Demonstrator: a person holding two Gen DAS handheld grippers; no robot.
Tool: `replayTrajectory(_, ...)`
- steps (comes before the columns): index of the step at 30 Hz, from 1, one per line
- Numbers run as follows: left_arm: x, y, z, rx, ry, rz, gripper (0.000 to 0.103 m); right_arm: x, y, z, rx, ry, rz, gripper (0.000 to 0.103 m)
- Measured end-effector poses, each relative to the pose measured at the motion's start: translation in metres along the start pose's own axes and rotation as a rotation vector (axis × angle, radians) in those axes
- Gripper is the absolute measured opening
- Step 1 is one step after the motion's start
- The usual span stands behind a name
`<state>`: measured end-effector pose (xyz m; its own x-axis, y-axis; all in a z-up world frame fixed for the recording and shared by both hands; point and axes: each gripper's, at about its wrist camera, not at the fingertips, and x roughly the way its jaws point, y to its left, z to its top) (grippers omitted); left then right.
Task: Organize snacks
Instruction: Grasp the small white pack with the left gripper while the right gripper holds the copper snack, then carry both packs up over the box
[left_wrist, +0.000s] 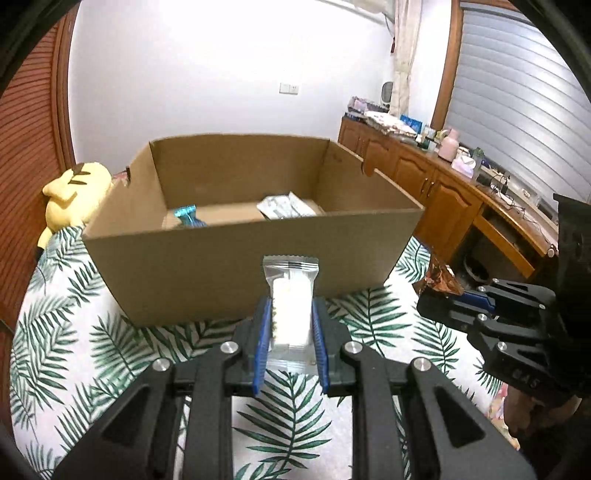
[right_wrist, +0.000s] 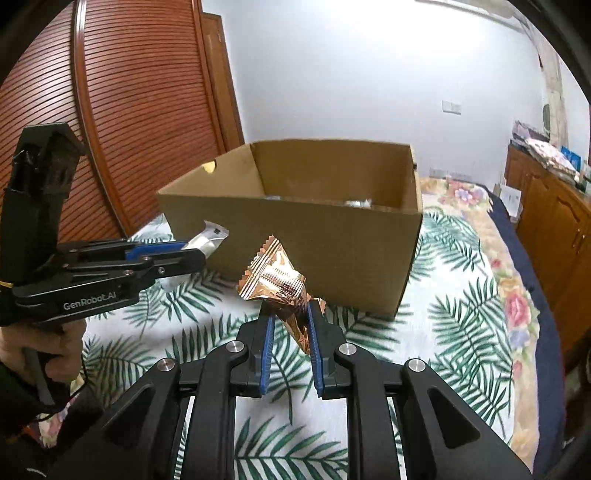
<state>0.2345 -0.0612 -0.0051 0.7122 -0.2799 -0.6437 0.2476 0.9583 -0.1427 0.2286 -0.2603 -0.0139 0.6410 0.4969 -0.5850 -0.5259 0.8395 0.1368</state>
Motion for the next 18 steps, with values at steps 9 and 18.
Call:
replayTrajectory(9,-0.016,0.013,0.033,0.024,-0.066,0.015,0.019,0.002,0.010,0.036,-0.050,-0.043,-0.006,0.015)
replayTrajectory(18,-0.015,0.024,0.063,0.066,-0.099,0.036,0.019,0.020,0.017,0.072,-0.088,-0.064,0.001,0.015)
